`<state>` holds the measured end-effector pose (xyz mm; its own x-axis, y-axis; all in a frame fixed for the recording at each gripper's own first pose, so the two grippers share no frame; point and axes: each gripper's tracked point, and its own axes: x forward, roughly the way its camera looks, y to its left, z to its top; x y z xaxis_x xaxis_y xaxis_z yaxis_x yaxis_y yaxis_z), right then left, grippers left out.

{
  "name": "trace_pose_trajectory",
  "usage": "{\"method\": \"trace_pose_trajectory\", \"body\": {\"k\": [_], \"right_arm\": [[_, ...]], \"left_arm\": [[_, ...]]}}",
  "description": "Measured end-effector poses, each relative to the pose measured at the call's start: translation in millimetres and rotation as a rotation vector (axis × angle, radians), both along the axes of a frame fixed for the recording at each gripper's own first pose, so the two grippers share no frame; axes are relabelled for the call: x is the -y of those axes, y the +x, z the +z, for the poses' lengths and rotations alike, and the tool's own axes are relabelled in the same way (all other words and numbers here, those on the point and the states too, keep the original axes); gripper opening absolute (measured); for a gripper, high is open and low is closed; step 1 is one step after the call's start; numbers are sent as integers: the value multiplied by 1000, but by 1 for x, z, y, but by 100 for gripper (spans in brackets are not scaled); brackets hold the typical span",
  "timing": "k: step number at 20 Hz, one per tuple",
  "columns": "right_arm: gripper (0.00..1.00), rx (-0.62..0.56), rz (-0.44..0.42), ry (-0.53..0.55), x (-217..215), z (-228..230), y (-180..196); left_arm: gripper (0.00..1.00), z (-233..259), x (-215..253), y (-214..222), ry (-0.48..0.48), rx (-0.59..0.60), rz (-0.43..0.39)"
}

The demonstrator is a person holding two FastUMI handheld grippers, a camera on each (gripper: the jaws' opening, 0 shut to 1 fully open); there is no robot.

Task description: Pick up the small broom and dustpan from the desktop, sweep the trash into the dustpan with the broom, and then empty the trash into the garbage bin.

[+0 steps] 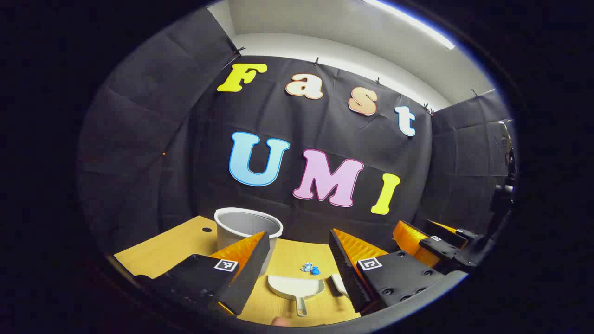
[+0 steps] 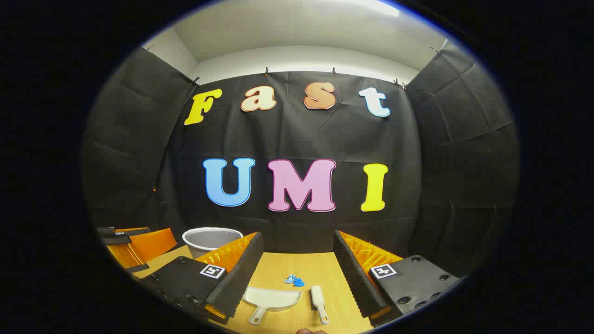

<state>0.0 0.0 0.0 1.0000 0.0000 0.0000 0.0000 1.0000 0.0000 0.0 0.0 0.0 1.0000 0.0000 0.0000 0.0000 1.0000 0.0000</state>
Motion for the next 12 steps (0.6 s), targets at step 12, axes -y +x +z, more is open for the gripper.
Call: {"method": "trace_pose_trajectory", "body": {"k": [12], "right_arm": [[97,75,-97,17,27,17,-34]], "left_arm": [[76,0,14,-24,142,21,21]]}}
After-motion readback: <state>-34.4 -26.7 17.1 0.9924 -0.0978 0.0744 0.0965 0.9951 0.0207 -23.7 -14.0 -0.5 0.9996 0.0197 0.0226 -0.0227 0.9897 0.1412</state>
